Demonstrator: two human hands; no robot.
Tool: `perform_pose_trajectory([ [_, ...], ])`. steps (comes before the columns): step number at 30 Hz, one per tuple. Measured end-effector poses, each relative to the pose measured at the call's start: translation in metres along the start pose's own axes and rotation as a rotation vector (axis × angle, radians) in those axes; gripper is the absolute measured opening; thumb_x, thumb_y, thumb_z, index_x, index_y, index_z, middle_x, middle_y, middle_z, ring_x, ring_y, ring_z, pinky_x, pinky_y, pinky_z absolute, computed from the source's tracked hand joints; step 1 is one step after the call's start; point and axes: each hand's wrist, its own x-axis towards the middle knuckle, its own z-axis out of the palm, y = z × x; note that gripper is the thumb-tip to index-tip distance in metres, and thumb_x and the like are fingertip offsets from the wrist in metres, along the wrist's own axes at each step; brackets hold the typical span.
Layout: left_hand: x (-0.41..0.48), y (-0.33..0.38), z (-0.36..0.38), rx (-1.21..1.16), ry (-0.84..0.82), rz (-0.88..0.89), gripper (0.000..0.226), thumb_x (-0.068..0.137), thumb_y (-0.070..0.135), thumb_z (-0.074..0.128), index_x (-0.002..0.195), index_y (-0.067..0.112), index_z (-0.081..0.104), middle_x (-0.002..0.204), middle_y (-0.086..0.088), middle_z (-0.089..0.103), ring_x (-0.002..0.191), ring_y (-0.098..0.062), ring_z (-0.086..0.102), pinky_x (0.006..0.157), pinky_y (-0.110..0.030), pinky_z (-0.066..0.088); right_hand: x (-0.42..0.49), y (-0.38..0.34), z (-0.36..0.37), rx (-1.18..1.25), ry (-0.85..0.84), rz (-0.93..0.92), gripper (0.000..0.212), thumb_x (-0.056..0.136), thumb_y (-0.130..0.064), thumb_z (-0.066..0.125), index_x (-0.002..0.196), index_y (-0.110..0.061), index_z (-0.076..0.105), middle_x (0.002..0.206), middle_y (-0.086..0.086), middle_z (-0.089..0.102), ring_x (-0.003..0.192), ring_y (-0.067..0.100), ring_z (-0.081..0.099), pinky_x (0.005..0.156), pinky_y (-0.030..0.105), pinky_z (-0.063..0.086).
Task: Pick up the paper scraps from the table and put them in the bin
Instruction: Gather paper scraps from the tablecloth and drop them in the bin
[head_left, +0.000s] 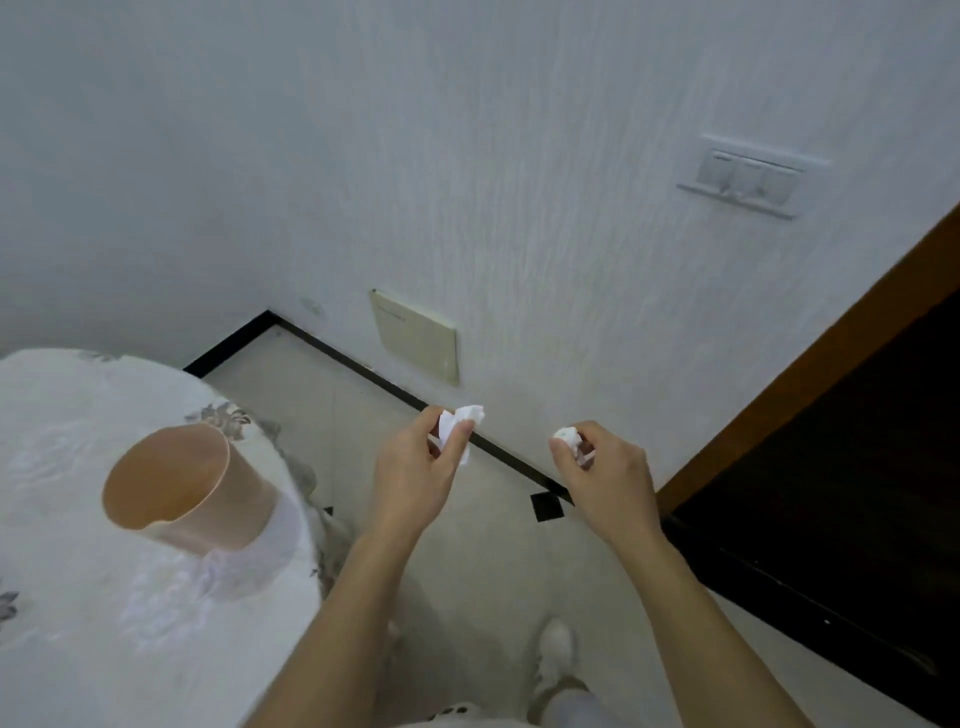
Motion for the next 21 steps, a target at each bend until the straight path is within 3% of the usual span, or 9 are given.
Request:
perform_pose_trajectory([
  [7, 0.083, -0.020, 0.000, 0.104, 0.098, -0.055, 0.034, 0.090, 0.062, 0.049, 0.078, 0.031, 0.057, 0.055, 0.009, 0.053, 0.050, -0.004, 0.048, 0.046, -0.015, 0.032, 0.110, -0.021, 0.045, 0.066, -0.082, -0.118, 0.024, 0.092, -0.042, 0.053, 0.079, -0.023, 0.061, 0.067, -0.006, 0.060, 0.063, 0.012, 0.058, 0.055, 0.037, 0.051],
  [11, 0.140, -0.028, -0.005, 0.119, 0.228, -0.136, 0.045, 0.087, 0.066, 0.047, 0.079, 0.023, 0.059, 0.054, 0.004, 0.052, 0.050, -0.008, 0.047, 0.047, -0.018, 0.033, 0.186, -0.042, 0.076, 0.077, -0.166, -0.189, 0.030, 0.091, -0.043, 0.052, 0.075, -0.019, 0.060, 0.063, -0.003, 0.060, 0.061, 0.014, 0.058, 0.056, 0.036, 0.049],
  [16, 0.204, -0.036, -0.026, 0.198, 0.385, -0.288, 0.036, 0.093, 0.053, 0.053, 0.084, 0.019, 0.062, 0.062, 0.001, 0.061, 0.059, -0.014, 0.058, 0.056, -0.038, 0.047, 0.274, -0.087, 0.114, 0.098, -0.322, -0.341, 0.031, 0.091, -0.043, 0.053, 0.073, -0.019, 0.059, 0.061, 0.000, 0.059, 0.059, 0.017, 0.057, 0.053, 0.037, 0.047],
  [21, 0.220, -0.044, -0.056, 0.219, 0.587, -0.370, 0.040, 0.094, 0.052, 0.053, 0.078, 0.016, 0.060, 0.059, 0.002, 0.060, 0.059, -0.014, 0.057, 0.050, -0.026, 0.041, 0.323, -0.141, 0.157, 0.131, -0.493, -0.507, 0.031, 0.093, -0.040, 0.056, 0.072, -0.017, 0.057, 0.059, 0.001, 0.055, 0.058, 0.018, 0.053, 0.053, 0.034, 0.042],
])
